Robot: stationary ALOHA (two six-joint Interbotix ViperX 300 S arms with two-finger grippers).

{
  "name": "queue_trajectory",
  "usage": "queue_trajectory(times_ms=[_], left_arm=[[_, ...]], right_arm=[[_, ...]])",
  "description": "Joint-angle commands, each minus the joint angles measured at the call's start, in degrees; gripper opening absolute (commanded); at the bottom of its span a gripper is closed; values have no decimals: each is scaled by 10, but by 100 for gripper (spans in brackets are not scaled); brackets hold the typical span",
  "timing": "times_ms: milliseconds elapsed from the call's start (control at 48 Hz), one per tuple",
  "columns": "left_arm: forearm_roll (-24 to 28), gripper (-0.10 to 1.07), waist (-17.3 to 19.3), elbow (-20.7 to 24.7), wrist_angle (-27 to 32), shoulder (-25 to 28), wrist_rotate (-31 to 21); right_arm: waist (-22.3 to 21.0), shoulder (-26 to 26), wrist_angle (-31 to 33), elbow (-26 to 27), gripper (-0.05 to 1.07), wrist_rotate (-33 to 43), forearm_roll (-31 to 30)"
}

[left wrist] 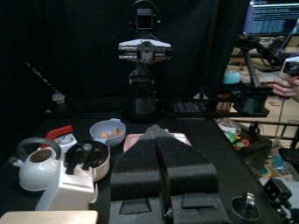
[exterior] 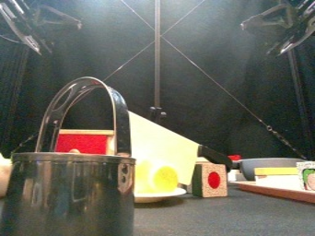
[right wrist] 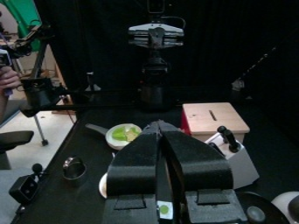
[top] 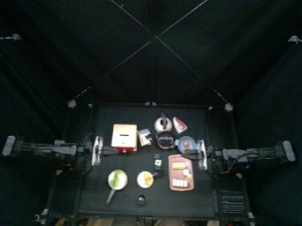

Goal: Regrasp cleaver with other hand

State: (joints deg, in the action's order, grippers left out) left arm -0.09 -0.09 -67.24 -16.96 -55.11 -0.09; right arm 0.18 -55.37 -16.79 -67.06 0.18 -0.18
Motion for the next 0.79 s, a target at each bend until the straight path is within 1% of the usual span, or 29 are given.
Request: queue_trajectory(times_ms=[0,42,146,396,479,604,688,771], left_arm=[[-2,-4,3,-14,-25,9,1],[-2,-6,2,-14,-35,9,3],[-1,-4,2,-18,-52,10,2],[-1,-1,-2,-23,-54,32,2],[0,2,-4,-20,-54,47,3],[4,12,-17,-16,-54,63,4],[10,21,-26,-13,-54,73,3],[14,30,-33,-13,-54,76,4]], right_arm=[[-4,19,-3,5,0,1,1],[-5,30,-4,8,0,1,0],[-8,74,-4,18,1,2,0],[-5,213,-3,63,2,11,2],[6,255,-3,76,2,11,3],[29,315,3,90,2,11,3],[49,353,12,103,2,12,3],[65,381,26,114,3,11,3]])
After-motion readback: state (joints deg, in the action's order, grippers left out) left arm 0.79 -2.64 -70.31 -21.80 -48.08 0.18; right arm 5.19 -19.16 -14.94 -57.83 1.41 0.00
